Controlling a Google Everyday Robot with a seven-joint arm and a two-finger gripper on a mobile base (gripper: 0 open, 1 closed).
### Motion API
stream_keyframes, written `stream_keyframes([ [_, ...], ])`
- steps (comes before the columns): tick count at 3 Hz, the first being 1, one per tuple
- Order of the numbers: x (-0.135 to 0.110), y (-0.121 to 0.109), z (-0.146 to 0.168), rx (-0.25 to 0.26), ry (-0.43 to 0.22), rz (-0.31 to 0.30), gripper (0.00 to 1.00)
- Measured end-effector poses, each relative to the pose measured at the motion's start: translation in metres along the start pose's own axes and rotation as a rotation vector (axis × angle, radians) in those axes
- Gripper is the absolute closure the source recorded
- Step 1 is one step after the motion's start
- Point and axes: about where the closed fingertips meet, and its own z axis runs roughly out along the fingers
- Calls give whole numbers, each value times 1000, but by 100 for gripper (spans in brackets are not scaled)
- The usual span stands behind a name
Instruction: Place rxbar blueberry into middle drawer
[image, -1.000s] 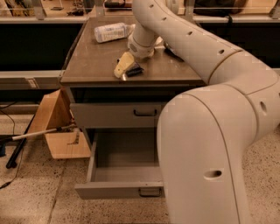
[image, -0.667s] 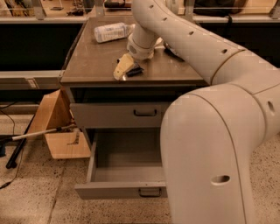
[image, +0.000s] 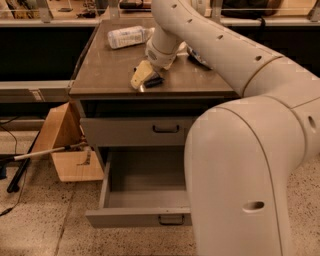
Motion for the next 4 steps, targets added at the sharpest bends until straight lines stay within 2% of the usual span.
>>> stream_keyframes([
  [2,0,0,0,0,0,0,90],
  [3,0,0,0,0,0,0,100],
  [4,0,0,0,0,0,0,100],
])
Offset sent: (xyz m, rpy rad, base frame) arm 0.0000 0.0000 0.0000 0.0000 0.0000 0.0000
